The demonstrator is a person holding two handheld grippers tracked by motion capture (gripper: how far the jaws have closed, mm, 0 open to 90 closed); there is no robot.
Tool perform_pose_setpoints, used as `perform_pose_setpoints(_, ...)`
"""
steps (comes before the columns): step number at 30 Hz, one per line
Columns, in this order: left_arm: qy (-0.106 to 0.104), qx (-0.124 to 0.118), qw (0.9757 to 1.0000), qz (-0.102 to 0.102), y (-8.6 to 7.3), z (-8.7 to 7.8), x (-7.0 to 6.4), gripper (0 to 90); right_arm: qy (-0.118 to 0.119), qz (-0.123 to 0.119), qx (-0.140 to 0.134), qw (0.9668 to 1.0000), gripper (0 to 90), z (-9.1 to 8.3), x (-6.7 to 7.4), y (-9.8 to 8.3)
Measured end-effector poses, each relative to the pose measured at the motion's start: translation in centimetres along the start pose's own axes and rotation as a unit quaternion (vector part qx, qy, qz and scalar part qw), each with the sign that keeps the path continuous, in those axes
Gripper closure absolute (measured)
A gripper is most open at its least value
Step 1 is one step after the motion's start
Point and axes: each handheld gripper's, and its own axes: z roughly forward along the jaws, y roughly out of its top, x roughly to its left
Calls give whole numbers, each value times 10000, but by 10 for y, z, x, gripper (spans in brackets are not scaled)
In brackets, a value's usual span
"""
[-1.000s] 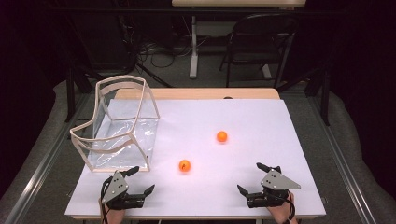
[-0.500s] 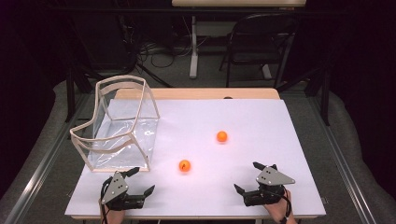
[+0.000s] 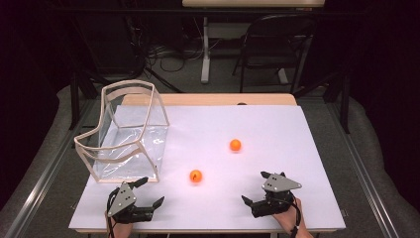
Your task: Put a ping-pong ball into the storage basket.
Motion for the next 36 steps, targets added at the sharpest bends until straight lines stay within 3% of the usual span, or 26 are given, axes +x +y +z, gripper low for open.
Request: perform_pose_setpoints(36,-29,-31,10000,40,3,0,0,157,496,-194,511,9973,0,42,16,28)
